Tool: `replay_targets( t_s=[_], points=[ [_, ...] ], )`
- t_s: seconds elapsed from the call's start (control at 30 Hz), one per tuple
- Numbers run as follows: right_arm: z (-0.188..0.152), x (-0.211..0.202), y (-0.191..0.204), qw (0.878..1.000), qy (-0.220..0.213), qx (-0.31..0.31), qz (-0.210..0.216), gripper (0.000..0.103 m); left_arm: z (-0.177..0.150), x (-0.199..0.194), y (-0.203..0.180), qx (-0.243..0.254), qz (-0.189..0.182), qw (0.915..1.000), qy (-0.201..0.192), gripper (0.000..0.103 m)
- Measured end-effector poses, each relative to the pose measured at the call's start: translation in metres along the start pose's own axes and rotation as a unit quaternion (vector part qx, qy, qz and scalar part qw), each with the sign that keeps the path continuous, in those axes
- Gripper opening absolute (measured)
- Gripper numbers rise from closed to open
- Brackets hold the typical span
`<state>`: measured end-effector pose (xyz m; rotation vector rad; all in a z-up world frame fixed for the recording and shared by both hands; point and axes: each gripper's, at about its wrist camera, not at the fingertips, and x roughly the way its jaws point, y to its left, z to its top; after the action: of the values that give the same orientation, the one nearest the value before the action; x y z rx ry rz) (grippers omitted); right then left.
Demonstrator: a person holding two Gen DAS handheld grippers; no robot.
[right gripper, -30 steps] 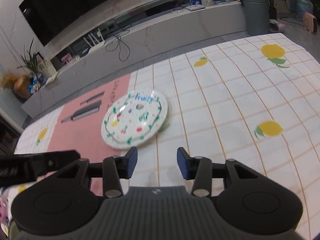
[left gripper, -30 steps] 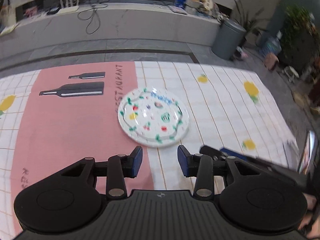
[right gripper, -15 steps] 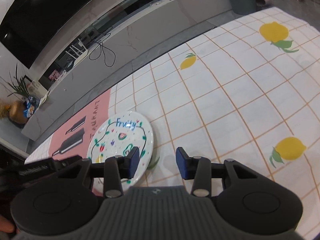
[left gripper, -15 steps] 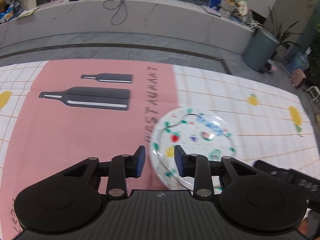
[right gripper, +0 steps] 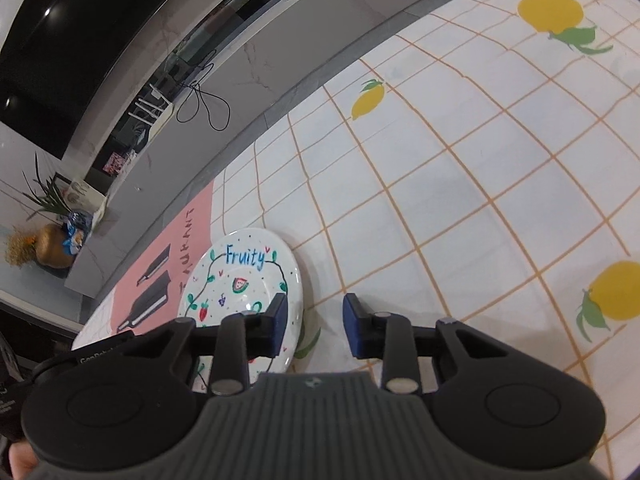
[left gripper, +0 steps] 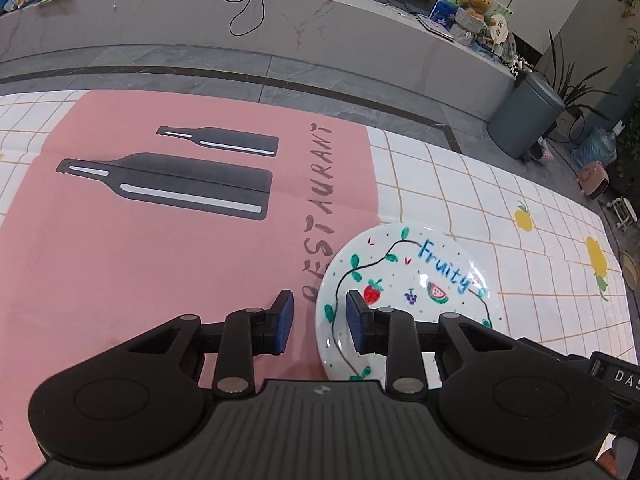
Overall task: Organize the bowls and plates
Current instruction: 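Move both tools to the rim of the white Fruity plate, then grasp the Fruity plate rim with the left tool while the right tool grips it too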
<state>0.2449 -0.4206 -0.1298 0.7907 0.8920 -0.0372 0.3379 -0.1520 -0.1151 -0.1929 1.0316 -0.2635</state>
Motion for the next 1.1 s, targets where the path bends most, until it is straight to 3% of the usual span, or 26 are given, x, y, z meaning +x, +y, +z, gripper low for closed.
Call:
replay_targets(
  t_s=[0.13,0.2,0.4,1.1],
  points=[
    [-0.001,0.002,0.002,1.000,0.000,0.000,0.009,0.030,0.001,0.003,-0.002,0.005,-0.006,1.0000,-0.004,0.027],
    [-0.001,0.004,0.002,1.000,-0.003,0.000,0.009,0.022,0.001,0.004,-0.003,0.010,-0.012,0.9999,-0.004,0.019],
    [-0.004,0.012,0.000,1.000,0.011,0.014,0.026,0.007,0.001,0.006,-0.004,0.005,-0.013,0.9999,-0.007,0.019],
    [-0.006,-0.014,-0.003,0.995,0.017,0.072,0.069,0.003,-0.008,-0.023,0.009,-0.096,-0.007,0.9952,0.018,0.011]
  ],
)
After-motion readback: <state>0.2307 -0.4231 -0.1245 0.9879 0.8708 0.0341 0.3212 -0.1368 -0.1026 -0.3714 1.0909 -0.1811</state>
